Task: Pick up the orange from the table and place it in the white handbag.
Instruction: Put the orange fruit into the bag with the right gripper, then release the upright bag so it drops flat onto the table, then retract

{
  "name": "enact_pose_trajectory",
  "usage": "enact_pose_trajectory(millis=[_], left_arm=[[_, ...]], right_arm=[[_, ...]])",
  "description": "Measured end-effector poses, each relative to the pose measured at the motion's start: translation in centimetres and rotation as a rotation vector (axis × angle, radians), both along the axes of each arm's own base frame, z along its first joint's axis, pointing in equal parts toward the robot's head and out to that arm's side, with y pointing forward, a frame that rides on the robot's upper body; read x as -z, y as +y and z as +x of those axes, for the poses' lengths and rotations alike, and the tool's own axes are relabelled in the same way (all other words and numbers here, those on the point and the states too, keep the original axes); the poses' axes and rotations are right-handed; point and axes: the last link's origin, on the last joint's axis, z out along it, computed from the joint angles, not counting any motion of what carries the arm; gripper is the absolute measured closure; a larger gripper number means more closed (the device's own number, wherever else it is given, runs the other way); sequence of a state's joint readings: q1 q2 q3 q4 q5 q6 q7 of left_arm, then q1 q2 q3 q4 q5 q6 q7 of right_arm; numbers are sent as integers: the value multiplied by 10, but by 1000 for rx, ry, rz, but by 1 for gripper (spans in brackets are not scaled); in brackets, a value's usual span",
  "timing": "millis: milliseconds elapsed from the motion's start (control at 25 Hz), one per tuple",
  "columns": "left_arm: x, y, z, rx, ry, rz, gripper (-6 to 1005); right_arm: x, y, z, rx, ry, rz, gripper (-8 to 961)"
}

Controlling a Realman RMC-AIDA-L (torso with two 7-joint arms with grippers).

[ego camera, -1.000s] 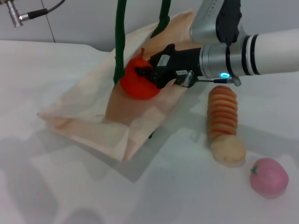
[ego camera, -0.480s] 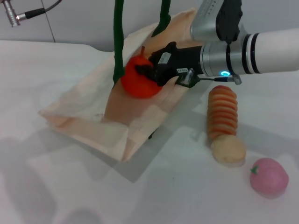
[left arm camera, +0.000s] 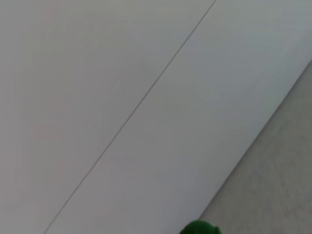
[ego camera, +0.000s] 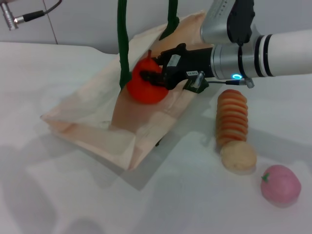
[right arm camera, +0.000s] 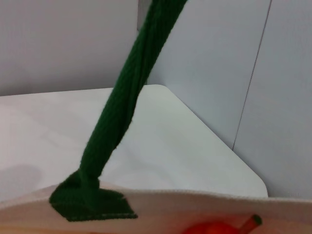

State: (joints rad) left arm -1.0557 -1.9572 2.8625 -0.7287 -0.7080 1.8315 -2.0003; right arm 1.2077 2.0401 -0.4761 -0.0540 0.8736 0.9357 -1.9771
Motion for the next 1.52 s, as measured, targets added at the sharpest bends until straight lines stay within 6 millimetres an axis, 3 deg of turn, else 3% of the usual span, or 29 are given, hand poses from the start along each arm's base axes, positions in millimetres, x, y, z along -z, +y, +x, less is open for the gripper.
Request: enact_pose_trajectory(millis=[800, 1240, 1520], left_arm=[[-7, -5, -18, -42, -16, 23, 923], [-5, 1, -34, -106, -39, 13, 926], [-5, 1, -41, -139, -38, 21, 750]], right_arm=[[-9, 1, 9, 34, 15, -8, 335], [-55, 19, 50, 192, 42, 129, 296], [-91, 25, 73, 277, 78, 221, 292]])
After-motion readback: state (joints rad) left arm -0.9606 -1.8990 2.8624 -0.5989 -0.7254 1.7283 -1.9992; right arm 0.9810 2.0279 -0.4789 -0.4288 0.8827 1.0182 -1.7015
